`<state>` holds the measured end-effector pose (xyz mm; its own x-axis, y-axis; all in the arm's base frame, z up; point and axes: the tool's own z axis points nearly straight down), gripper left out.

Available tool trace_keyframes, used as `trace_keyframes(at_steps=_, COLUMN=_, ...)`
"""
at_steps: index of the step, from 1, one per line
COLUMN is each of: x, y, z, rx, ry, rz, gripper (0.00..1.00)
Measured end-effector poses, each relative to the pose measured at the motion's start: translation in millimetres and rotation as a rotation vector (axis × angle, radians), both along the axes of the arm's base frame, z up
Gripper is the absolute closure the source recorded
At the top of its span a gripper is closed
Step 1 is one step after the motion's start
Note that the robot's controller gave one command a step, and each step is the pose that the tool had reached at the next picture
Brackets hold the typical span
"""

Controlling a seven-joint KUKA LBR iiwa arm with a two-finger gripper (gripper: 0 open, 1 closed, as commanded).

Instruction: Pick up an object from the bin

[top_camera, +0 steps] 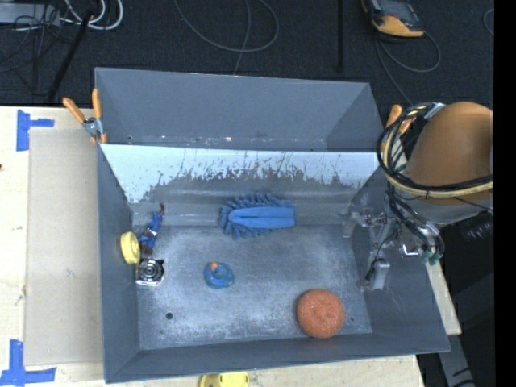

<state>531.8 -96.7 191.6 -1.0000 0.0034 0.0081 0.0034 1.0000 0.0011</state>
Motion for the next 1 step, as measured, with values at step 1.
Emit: trace_keyframes(at_steps=1, x=1.5, y=0.6, z=4.6, rx=-0.001, ry=-0.008, rz=0.004, gripper=0.00)
